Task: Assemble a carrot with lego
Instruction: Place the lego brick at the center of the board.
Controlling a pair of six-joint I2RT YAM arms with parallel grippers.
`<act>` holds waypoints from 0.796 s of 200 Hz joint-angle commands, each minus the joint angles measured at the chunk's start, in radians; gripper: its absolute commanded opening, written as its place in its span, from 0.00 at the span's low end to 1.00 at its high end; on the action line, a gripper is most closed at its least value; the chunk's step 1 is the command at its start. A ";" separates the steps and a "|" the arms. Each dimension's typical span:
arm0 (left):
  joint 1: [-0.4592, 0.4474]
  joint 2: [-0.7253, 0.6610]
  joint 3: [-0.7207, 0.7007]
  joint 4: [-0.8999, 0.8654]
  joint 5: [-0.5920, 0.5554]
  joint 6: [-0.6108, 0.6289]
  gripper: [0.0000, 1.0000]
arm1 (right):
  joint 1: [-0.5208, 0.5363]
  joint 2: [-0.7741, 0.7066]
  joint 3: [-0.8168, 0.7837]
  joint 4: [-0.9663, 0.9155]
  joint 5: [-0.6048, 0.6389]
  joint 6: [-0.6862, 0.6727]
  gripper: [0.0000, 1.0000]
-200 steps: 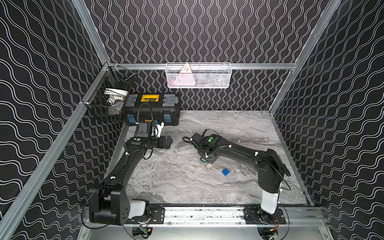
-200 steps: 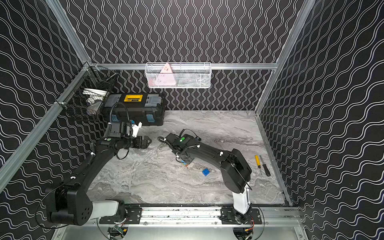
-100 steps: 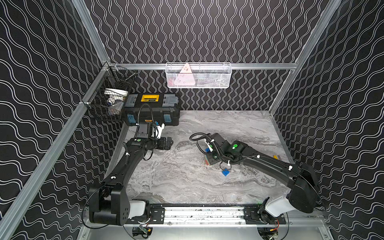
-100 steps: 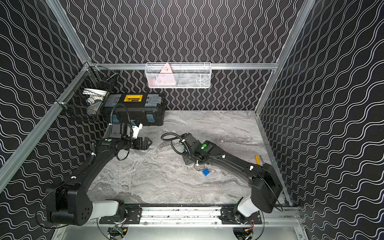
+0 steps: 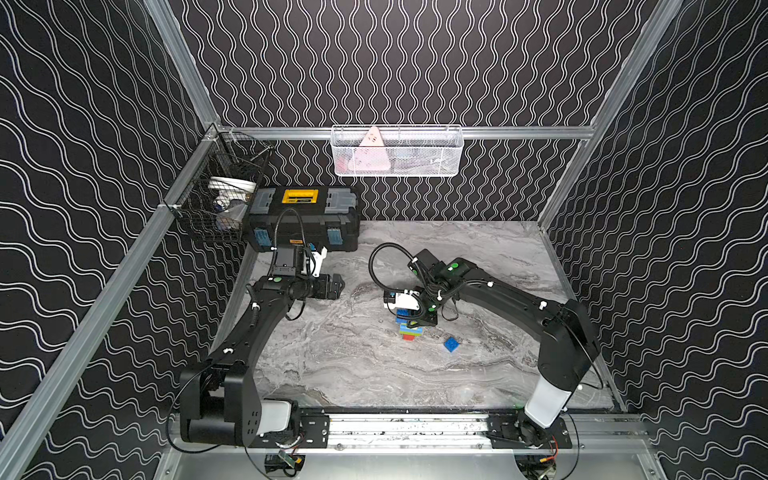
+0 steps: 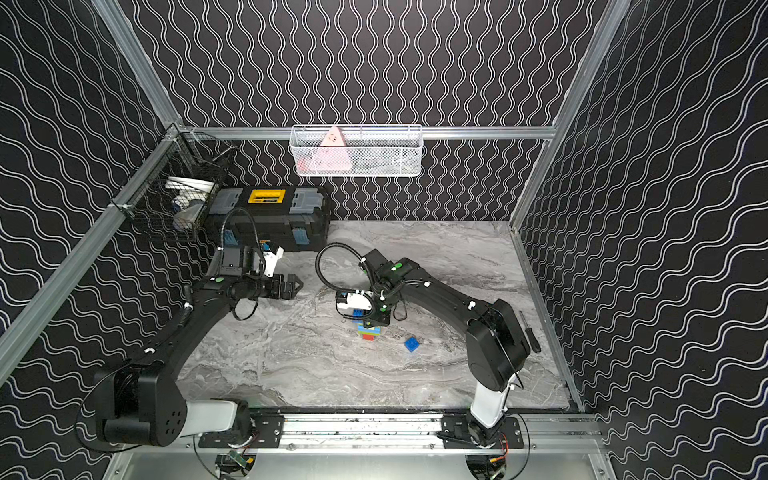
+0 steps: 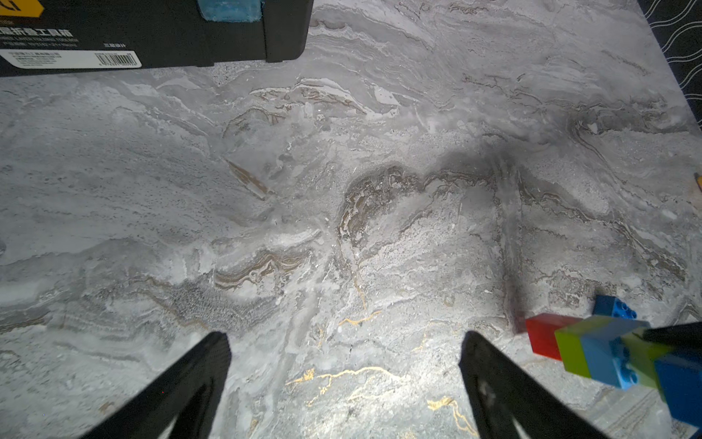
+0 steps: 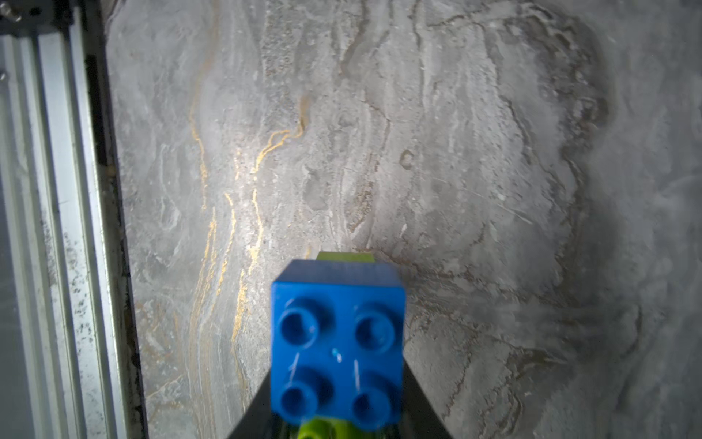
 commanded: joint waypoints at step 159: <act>0.003 0.021 -0.001 0.008 0.046 0.012 0.99 | 0.048 0.004 -0.042 0.059 0.011 -0.075 0.39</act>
